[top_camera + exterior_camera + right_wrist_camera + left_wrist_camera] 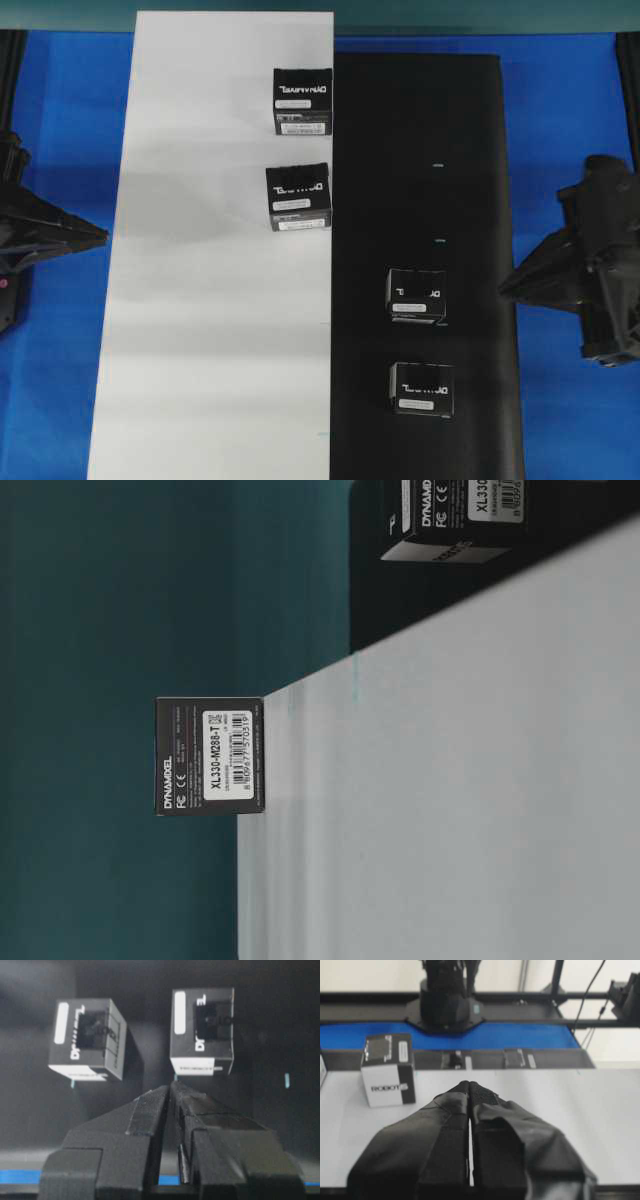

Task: Place the box from the black base onto the white base.
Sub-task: 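Move the right gripper toward the upper black box on the black base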

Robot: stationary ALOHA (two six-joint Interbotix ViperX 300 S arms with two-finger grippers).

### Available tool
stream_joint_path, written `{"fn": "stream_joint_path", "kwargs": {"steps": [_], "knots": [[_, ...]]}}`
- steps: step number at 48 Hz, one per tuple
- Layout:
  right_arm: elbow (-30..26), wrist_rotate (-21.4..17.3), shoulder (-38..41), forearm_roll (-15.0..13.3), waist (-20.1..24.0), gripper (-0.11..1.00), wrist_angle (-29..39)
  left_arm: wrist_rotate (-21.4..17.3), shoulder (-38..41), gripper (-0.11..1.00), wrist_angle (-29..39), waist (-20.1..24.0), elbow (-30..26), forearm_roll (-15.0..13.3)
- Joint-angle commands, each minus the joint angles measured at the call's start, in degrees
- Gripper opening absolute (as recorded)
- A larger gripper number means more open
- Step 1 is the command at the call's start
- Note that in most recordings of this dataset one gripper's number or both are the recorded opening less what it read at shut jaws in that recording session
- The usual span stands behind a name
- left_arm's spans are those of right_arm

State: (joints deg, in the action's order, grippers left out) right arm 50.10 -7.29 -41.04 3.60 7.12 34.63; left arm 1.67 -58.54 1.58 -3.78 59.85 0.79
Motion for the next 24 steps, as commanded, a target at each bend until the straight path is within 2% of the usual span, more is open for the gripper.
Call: {"fn": "stream_joint_path", "kwargs": {"steps": [1,10,15,18,24], "knots": [[-1.6,-0.1,1.9,0.1,0.2,0.16,0.2,0.0,0.4,-0.02,0.5,-0.1,-1.6,0.1],[-2.5,0.0,5.4,0.1,0.1,0.18,0.6,0.0,0.2,-0.02,0.8,-0.1,-1.6,0.2],[-3.3,0.0,6.8,0.1,-0.4,0.24,2.4,0.0,0.2,-0.02,0.8,-0.1,-1.6,0.1],[-3.7,0.0,8.0,0.1,-0.8,0.33,4.2,0.0,0.2,-0.02,0.8,-0.1,-1.6,0.1],[-4.3,-0.2,10.0,0.1,-1.4,0.67,6.4,0.0,0.2,-0.02,0.8,-0.1,-1.5,0.2]]}}
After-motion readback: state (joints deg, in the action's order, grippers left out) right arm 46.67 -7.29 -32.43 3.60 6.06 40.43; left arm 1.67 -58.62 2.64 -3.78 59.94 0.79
